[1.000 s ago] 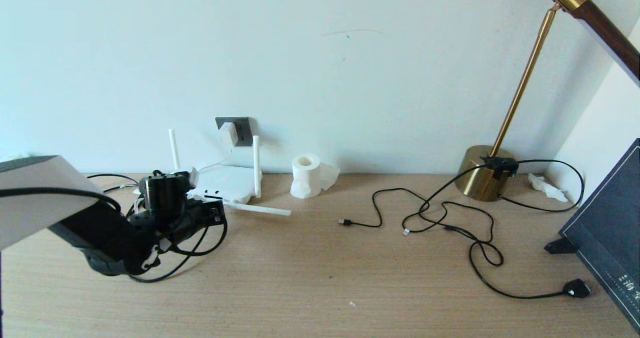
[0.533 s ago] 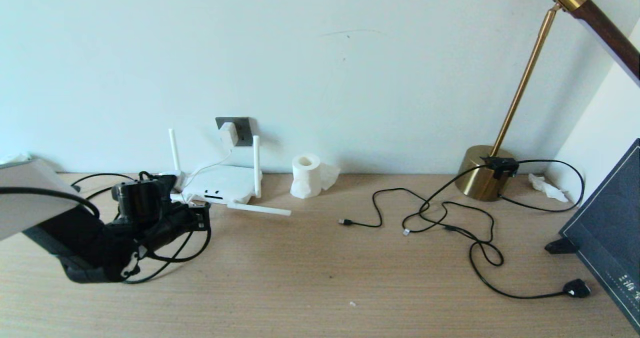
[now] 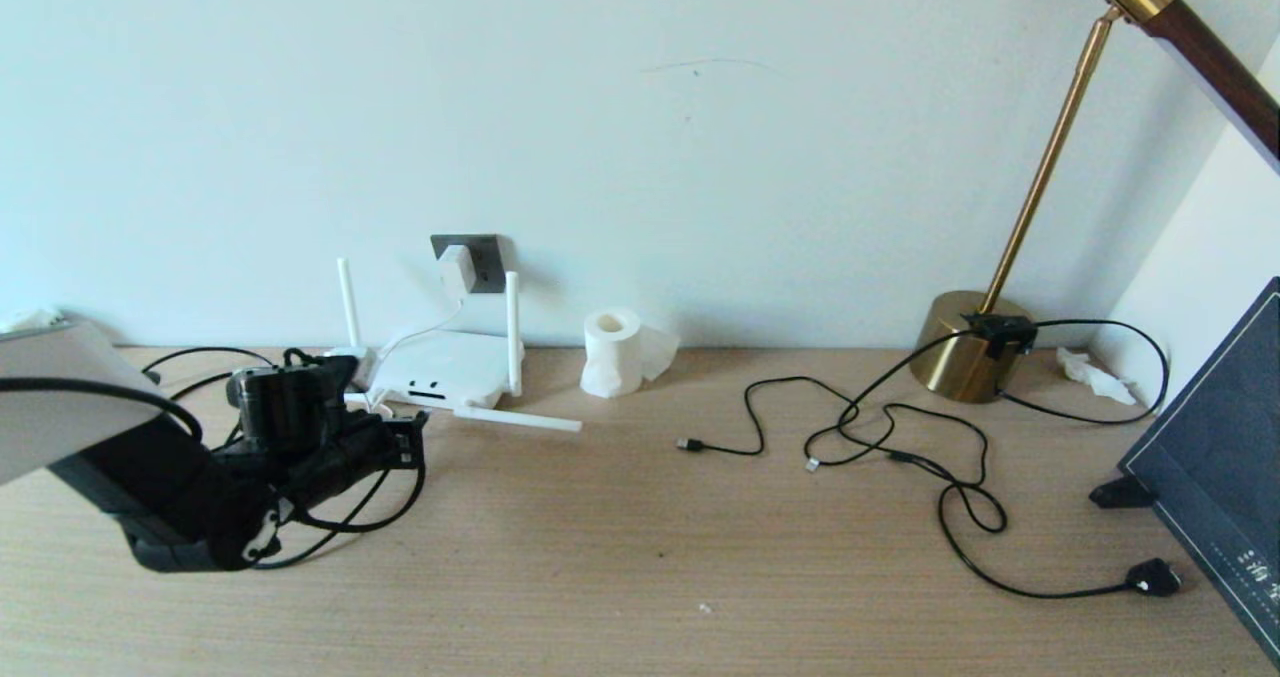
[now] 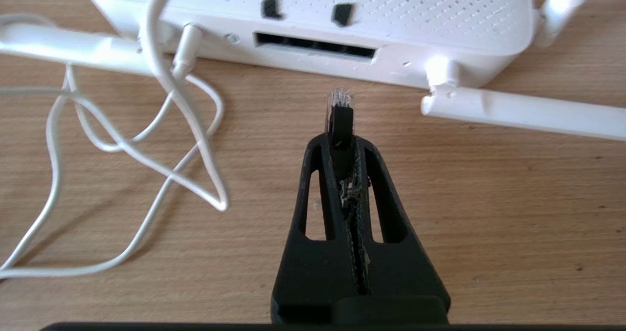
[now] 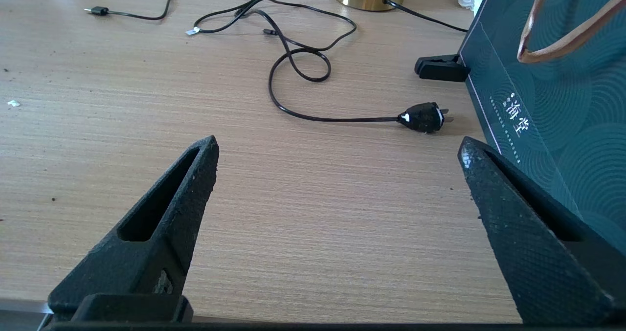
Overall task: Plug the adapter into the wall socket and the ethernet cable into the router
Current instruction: Align cable and router interface
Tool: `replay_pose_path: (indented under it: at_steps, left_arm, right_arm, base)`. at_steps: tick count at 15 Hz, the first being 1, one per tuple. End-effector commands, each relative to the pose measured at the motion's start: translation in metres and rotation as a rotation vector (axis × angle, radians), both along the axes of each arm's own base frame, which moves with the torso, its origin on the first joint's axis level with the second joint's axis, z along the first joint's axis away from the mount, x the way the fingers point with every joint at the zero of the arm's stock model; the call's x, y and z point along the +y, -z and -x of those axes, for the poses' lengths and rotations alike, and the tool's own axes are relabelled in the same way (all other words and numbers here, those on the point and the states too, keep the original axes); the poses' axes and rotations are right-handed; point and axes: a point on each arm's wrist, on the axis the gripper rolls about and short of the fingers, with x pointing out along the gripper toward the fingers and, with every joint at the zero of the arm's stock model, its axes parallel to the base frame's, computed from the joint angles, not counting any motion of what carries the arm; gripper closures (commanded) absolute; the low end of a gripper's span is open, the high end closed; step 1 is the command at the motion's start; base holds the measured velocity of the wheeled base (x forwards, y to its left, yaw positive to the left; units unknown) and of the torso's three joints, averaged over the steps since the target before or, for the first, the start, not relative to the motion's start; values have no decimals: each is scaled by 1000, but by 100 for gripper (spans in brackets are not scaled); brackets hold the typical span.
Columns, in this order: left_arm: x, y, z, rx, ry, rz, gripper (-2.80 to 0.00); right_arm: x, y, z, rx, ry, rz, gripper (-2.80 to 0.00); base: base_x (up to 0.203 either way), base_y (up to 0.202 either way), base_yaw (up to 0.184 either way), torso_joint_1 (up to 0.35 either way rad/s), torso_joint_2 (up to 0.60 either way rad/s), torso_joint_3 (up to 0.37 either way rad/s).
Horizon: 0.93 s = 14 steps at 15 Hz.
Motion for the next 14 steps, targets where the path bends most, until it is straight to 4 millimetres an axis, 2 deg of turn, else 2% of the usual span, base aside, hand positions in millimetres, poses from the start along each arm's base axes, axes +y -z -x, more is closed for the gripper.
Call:
replay_pose_path:
  at_steps: [1, 14]
  left_arm:
    - [0, -1, -2, -10, 2, 0, 0]
    - [-2, -4, -10, -35, 15, 0, 0]
  right_arm:
    - [0, 0, 0, 2, -1, 0, -280]
    - [0, 0, 0, 2, -1, 0, -280]
  base:
    - [0, 0, 0, 0, 0, 0]
    - [0, 0, 0, 0, 0, 0]
